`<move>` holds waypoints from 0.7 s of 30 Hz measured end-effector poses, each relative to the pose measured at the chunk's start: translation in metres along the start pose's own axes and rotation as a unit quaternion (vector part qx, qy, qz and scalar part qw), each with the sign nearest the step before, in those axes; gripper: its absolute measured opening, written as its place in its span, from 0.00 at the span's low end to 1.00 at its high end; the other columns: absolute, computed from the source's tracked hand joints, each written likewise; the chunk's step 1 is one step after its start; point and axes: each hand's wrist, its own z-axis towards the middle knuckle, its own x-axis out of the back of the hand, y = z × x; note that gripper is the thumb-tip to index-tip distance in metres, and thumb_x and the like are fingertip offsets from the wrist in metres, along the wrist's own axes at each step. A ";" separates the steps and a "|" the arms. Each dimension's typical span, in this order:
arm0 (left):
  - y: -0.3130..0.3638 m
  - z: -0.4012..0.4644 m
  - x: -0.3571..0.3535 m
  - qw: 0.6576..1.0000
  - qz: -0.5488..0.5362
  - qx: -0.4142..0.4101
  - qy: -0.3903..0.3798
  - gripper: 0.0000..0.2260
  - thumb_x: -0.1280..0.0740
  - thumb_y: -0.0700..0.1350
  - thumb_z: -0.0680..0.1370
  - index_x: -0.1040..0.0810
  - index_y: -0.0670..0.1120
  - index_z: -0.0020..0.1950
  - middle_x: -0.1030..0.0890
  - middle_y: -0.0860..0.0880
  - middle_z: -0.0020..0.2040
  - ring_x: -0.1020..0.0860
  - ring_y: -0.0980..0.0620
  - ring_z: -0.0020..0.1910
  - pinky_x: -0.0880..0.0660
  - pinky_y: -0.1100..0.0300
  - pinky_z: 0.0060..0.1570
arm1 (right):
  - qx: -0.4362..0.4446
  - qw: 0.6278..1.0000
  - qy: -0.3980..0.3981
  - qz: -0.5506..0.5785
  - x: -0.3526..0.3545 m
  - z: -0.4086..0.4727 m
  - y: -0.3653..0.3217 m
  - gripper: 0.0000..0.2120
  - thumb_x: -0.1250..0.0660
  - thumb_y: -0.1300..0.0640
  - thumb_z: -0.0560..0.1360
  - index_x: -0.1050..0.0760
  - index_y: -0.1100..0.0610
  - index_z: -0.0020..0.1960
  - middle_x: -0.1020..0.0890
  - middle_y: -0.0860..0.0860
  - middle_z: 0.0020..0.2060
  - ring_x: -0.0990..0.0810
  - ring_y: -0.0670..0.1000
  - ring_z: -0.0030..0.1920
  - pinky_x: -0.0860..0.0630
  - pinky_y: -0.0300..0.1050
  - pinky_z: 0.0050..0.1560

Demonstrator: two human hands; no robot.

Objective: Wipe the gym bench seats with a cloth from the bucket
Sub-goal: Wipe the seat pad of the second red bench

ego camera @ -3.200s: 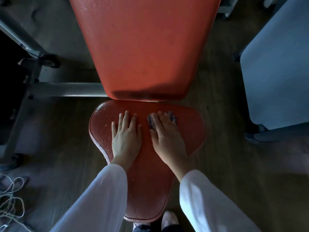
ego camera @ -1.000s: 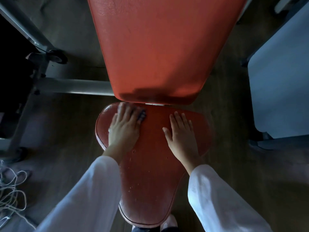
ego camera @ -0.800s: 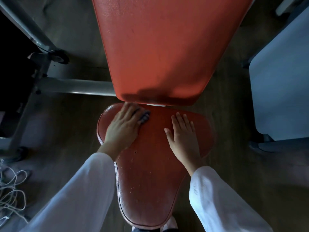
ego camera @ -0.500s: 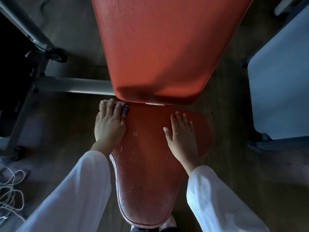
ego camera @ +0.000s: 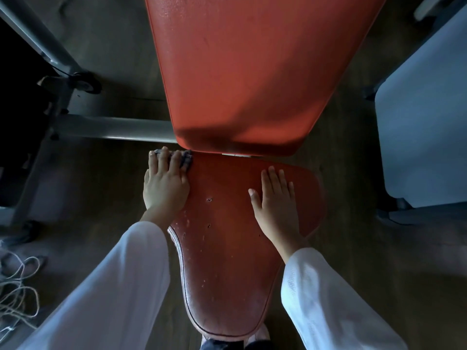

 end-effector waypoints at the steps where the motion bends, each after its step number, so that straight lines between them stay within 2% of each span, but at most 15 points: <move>1: 0.001 -0.003 -0.001 1.000 -0.008 0.000 0.001 0.21 0.48 0.47 0.81 0.42 0.51 0.75 0.48 0.49 0.77 0.56 0.48 0.76 0.50 0.52 0.72 | -0.003 1.000 -0.005 0.000 0.000 -0.001 -0.001 0.26 0.46 0.49 0.73 0.26 0.66 0.60 0.23 0.63 0.60 0.26 0.64 0.61 0.31 0.63 0.59; 3: -0.001 -0.013 -0.007 0.999 -0.016 -0.028 0.012 0.21 0.49 0.49 0.80 0.38 0.51 0.73 0.42 0.48 0.76 0.52 0.46 0.76 0.46 0.50 0.71 | -0.007 1.000 -0.013 0.012 0.002 -0.003 -0.004 0.26 0.45 0.49 0.74 0.28 0.66 0.62 0.25 0.63 0.62 0.28 0.64 0.64 0.33 0.62 0.62; 6: -0.008 -0.042 -0.013 0.981 -0.004 -0.193 0.029 0.20 0.48 0.50 0.77 0.28 0.47 0.66 0.28 0.44 0.68 0.38 0.41 0.71 0.35 0.47 0.65 | -0.002 0.999 -0.032 0.029 0.003 -0.009 -0.007 0.26 0.43 0.51 0.76 0.36 0.65 0.69 0.34 0.62 0.70 0.39 0.62 0.71 0.44 0.57 0.70; 8: -0.018 -0.058 -0.019 0.959 0.011 -0.282 0.009 0.19 0.46 0.48 0.77 0.27 0.47 0.66 0.25 0.45 0.66 0.35 0.43 0.70 0.36 0.50 0.66 | 0.010 0.999 -0.037 0.035 0.005 -0.016 -0.009 0.25 0.41 0.53 0.78 0.38 0.64 0.70 0.37 0.61 0.71 0.42 0.61 0.72 0.47 0.56 0.71; 10: -0.027 -0.056 -0.019 0.952 0.020 -0.306 -0.007 0.19 0.47 0.48 0.78 0.29 0.48 0.67 0.28 0.45 0.68 0.37 0.44 0.71 0.39 0.51 0.69 | 0.019 0.998 -0.039 0.037 0.008 -0.021 -0.011 0.25 0.40 0.53 0.78 0.39 0.64 0.71 0.38 0.60 0.72 0.43 0.60 0.73 0.48 0.54 0.71; 12: -0.034 -0.046 -0.018 0.959 0.036 -0.280 -0.005 0.21 0.50 0.50 0.79 0.33 0.48 0.71 0.32 0.44 0.71 0.41 0.43 0.73 0.41 0.46 0.70 | 0.023 0.997 -0.068 0.029 0.012 -0.024 -0.011 0.26 0.44 0.51 0.79 0.43 0.61 0.73 0.42 0.58 0.74 0.48 0.57 0.74 0.52 0.51 0.72; 14: -0.038 -0.037 -0.018 0.984 0.047 -0.173 -0.005 0.22 0.53 0.52 0.80 0.41 0.51 0.74 0.39 0.46 0.75 0.50 0.44 0.76 0.48 0.47 0.74 | 0.027 0.996 -0.085 0.022 0.014 -0.026 -0.009 0.26 0.46 0.50 0.80 0.47 0.60 0.74 0.46 0.56 0.75 0.51 0.54 0.75 0.55 0.48 0.73; 17: -0.023 -0.049 -0.018 0.999 -0.015 -0.012 0.028 0.22 0.54 0.52 0.80 0.43 0.53 0.75 0.47 0.49 0.77 0.58 0.46 0.76 0.55 0.51 0.74 | 0.030 0.995 -0.091 0.032 0.016 -0.032 -0.009 0.26 0.47 0.50 0.80 0.46 0.59 0.74 0.46 0.55 0.75 0.51 0.53 0.75 0.56 0.47 0.73; 19: -0.007 -0.072 -0.018 0.997 -0.057 0.015 0.040 0.24 0.55 0.53 0.79 0.42 0.53 0.75 0.47 0.49 0.77 0.58 0.47 0.76 0.55 0.52 0.73 | 0.030 0.994 -0.093 0.040 0.016 -0.037 -0.010 0.25 0.46 0.50 0.80 0.45 0.59 0.74 0.45 0.55 0.75 0.51 0.53 0.75 0.55 0.47 0.73; 21: 0.002 -0.096 -0.023 0.997 -0.062 -0.037 0.035 0.25 0.55 0.54 0.77 0.40 0.52 0.74 0.45 0.50 0.77 0.56 0.47 0.76 0.52 0.51 0.74 | 0.033 0.994 -0.100 0.037 0.017 -0.039 -0.010 0.25 0.47 0.50 0.80 0.46 0.59 0.74 0.45 0.55 0.75 0.51 0.53 0.75 0.55 0.47 0.73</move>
